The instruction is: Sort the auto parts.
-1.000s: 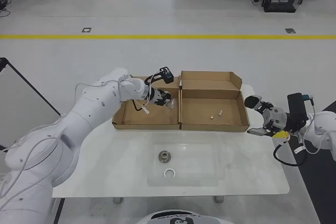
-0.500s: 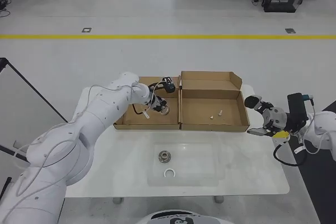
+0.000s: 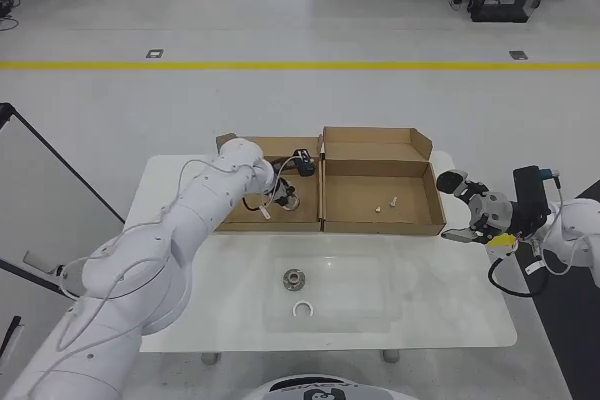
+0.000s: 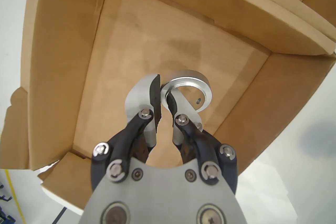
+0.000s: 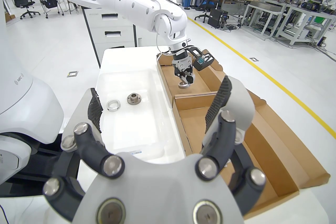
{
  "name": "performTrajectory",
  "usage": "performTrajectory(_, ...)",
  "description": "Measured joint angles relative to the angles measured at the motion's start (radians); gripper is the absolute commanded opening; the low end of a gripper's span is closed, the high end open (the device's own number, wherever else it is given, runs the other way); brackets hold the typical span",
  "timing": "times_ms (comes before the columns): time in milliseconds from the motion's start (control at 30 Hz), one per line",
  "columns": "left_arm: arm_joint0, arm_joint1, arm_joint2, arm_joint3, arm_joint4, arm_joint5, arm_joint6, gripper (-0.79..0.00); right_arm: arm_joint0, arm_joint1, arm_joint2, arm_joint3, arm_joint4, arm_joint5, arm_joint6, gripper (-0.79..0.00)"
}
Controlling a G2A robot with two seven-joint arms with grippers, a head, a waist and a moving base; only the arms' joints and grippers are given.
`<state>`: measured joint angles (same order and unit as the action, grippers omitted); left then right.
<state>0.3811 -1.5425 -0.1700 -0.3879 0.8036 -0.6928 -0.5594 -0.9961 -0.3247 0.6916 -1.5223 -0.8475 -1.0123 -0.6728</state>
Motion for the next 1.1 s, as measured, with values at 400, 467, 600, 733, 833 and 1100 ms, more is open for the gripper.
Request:
performTrajectory(400, -0.007, -0.049, -0.007, 0.097, 0.079, -0.020, 0.057, 0.000, 0.000, 0.000, 0.000, 0.000, 0.000, 0.000, 0.000, 0.000)
performTrajectory(467, -0.013, -0.052, -0.011, 0.108, 0.084, -0.028, 0.071, 0.000, 0.000, 0.000, 0.000, 0.000, 0.000, 0.000, 0.000, 0.000)
performTrajectory(600, -0.031, -0.055, -0.017, 0.125, 0.100, -0.040, 0.101, 0.000, 0.000, 0.000, 0.000, 0.000, 0.000, 0.000, 0.000, 0.000)
performTrajectory(733, -0.066, -0.053, -0.025, 0.122, 0.116, -0.080, 0.132, 0.000, 0.000, 0.000, 0.000, 0.000, 0.000, 0.000, 0.000, 0.000)
performTrajectory(833, -0.090, -0.048, -0.039, 0.113, 0.107, -0.142, 0.158, 0.000, 0.000, 0.000, 0.000, 0.000, 0.000, 0.000, 0.000, 0.000)
performTrajectory(1100, -0.125, -0.030, -0.083, 0.063, 0.033, -0.314, 0.120, 0.000, 0.000, 0.000, 0.000, 0.000, 0.000, 0.000, 0.000, 0.000)
